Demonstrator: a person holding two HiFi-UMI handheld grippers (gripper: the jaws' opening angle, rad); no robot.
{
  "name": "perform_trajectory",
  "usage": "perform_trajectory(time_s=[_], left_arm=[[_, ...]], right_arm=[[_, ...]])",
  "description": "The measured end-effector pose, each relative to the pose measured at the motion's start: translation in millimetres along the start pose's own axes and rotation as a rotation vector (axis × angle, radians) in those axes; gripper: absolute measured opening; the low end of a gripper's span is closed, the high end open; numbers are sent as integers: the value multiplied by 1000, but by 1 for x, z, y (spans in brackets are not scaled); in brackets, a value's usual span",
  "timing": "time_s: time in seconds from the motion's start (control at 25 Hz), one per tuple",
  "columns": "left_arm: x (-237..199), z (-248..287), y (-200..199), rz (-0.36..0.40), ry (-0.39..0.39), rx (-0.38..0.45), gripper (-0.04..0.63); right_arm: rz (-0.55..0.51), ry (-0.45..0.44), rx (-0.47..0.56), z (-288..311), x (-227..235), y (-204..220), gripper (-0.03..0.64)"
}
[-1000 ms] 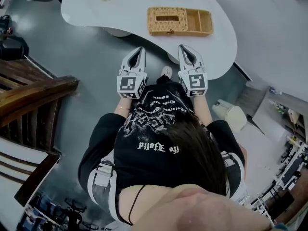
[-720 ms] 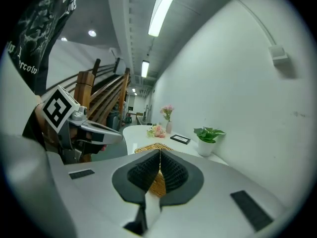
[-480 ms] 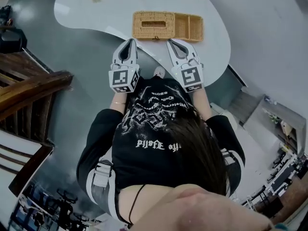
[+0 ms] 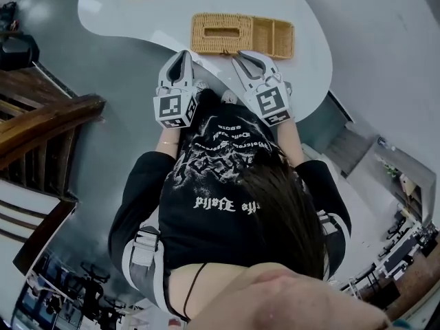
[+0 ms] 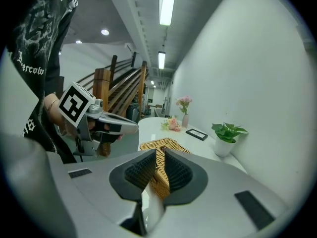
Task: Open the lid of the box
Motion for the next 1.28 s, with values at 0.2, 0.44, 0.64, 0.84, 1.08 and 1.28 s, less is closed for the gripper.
perform_trajectory(time_s=[0.2,0.44,0.64,0.84,1.08,1.28], left_arm=[[-7,6,-8,20,13,-22,25],[-11,8,-7,44,19,-49,25],[-17,6,-1,40,2,-64,25],[-28,0,2,30,-5,-75,25],[-30,-6,7,93,0,-80,25],[-32,-7,11,78,-13,-79,25]], right_arm=[[-22,-36,-39,11,-2,-4,81],[-59,-113,-93,23,-6,-3,95],[-146,-156,-195,32,-12,10,117],[-174,-170,-231,48,-16,11,117],[-220,-188,-296,58,-19,21,73],[-219,-186,-310,56,-15,26,38]])
Point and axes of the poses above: the fingertips, and each gripper's own axes: z forward along the fingers, x to its right, y out of its underside, the point moved 4 cm from there along -z, backward along the fingers, and after that the axes turned 12 degrees about -z, right-handed, at the moved point
